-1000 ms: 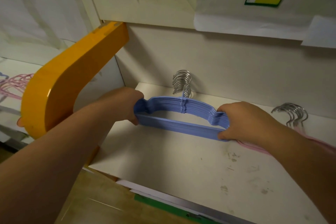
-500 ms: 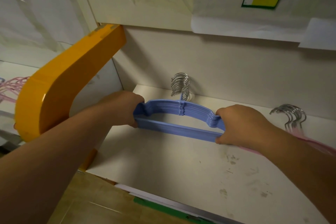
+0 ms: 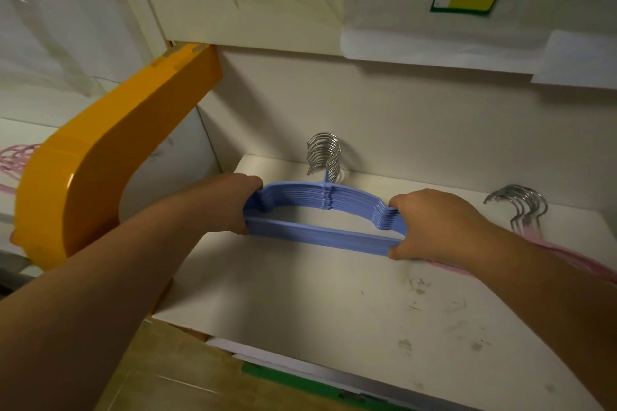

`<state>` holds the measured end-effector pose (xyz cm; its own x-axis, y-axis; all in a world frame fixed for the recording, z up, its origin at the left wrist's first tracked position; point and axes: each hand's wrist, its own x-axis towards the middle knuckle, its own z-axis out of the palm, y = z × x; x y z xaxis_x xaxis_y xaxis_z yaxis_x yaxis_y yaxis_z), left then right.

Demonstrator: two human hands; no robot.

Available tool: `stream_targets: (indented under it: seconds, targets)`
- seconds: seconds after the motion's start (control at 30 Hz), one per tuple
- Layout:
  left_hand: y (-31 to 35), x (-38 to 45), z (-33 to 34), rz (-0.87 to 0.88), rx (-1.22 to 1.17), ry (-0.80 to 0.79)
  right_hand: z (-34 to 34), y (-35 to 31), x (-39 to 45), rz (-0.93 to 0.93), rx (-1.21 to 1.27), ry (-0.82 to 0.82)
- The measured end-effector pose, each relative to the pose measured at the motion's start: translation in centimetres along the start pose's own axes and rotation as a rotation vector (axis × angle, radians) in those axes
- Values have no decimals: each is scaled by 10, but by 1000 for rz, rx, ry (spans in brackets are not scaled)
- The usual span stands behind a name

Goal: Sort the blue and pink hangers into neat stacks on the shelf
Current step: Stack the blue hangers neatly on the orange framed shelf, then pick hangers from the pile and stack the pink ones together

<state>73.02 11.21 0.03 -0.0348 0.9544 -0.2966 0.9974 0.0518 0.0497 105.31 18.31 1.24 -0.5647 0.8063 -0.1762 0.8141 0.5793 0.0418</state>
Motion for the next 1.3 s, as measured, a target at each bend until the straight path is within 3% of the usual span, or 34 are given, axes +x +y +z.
stream_targets:
  seconds: [0.33, 0.47, 0.57, 0.67, 0.97, 1.3]
  targets:
    - [3, -8, -6, 4, -40, 20, -10, -4, -20, 86, 280, -51]
    - [14, -28, -14, 34, 40, 166, -11, -1, -47, 121, 350, 190]
    - [39, -55, -16, 114, 43, 401, -7, -9, -79, 142, 364, 399]
    - [61, -90, -7, 147, -58, 552, -3, -28, -112, 119, 333, 455]
    - [74, -234, 44, -196, -187, 496, 14, -101, -173, -33, 326, 352]
    - [-26, -418, 83, -605, -191, 512, -15, -269, -173, -410, 359, 223]
